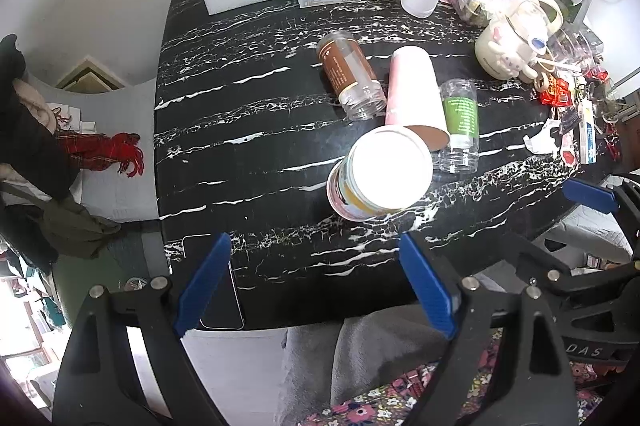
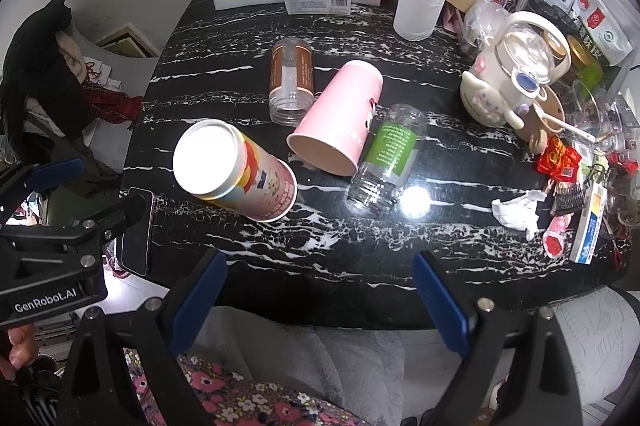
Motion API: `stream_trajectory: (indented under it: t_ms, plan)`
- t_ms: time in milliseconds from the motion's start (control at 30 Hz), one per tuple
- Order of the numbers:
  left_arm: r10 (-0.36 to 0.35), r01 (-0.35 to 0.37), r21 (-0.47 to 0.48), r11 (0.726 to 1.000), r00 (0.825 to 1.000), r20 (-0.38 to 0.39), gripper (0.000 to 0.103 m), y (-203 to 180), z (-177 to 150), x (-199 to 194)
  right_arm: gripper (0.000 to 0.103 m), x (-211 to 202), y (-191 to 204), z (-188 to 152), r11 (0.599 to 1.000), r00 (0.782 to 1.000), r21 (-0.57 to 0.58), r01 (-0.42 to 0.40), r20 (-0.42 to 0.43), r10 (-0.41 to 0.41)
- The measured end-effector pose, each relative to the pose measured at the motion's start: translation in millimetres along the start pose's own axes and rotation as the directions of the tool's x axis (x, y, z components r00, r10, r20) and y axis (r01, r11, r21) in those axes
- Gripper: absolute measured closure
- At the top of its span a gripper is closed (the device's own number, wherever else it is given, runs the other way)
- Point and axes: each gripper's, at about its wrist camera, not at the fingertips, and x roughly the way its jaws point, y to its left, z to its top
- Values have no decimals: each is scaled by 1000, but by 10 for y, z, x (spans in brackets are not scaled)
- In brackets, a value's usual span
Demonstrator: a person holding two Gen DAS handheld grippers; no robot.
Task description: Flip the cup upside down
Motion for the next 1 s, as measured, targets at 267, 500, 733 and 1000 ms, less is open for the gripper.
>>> stream_trajectory:
  t_ms: [267,500,733,1000]
  plan:
    - [2,-2,-1,1000,1000,7,17,-21,-93,-46,9,-35,32,-93,1000,1000,-2,1,10,-1]
    - [3,-3,-1,1000,1000,17,17,-44,-151,-89,9,-67,29,-155,1000,1000,4,2,17,-2]
    - [-2,2,-9,1000,1000,12,17,-57,-193,-94,9,-74,16,-179,1000,1000,5,-2,18,2]
    - [-3,3,-5,1000,1000,11,17,-76,-216,-85,9,-70,12,-220,1000,1000,7,-4,13,4]
